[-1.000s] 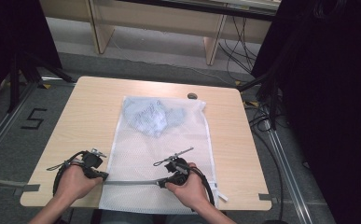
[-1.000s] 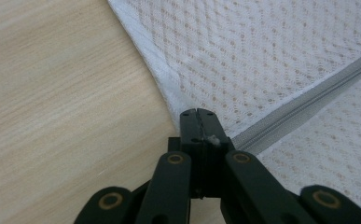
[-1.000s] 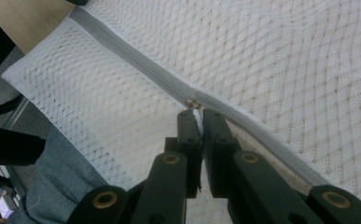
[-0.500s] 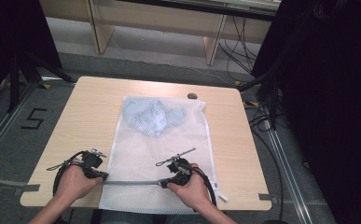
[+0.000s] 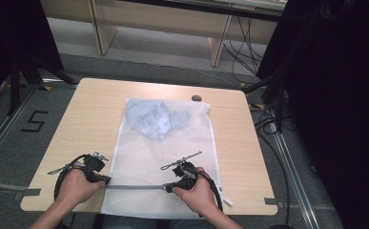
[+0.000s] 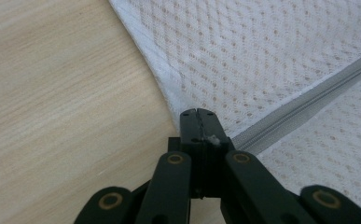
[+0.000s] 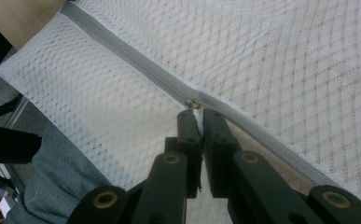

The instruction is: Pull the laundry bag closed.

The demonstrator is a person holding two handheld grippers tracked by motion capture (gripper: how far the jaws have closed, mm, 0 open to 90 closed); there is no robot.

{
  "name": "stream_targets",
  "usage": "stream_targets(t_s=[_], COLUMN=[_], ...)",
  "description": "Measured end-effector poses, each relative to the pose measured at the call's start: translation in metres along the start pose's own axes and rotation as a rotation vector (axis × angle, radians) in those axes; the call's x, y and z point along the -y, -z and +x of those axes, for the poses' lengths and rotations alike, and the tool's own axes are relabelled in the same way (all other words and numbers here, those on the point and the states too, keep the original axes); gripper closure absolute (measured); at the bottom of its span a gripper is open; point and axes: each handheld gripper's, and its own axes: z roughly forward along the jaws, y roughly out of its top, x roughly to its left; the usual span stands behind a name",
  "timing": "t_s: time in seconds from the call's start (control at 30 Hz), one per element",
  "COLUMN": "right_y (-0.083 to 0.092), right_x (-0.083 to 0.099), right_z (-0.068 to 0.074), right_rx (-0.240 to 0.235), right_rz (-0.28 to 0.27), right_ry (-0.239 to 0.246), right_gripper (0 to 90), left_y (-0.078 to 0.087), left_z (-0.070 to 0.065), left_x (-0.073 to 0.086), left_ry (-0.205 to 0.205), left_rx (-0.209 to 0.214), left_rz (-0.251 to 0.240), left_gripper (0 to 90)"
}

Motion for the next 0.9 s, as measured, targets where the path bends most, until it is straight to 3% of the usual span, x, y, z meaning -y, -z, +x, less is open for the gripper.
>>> stream_targets(t_s=[0.13, 0.17, 0.27, 0.9], right_y=[0.0008, 0.0013, 0.0007, 0.0063], right_x=[0.0007, 0.0009, 0.0014, 0.0035], right_z=[-0.0022, -0.0016, -0.0028, -0.0101], right_rx=[-0.009, -0.006, -0.005, -0.003], right_rz=[0.007, 0.011, 0.003, 0.008], right_ry=[0.0, -0.016, -0.008, -0.019], right_gripper=[87.0, 87.0, 87.0, 87.0], left_y=[0.0008, 0.0012, 0.0012, 0.0011], left_z=[0.001, 0.0009, -0.0001, 0.0009], left_x=[-0.0003, -0.0005, -0.0002, -0.0004], left_ry=[-0.014, -0.013, 0.0, -0.011], left_rx=[0.006, 0.003, 0.005, 0.003], left_rz=[0.01, 0.016, 0.016, 0.014], left_gripper=[89.8, 89.8, 89.7, 89.8])
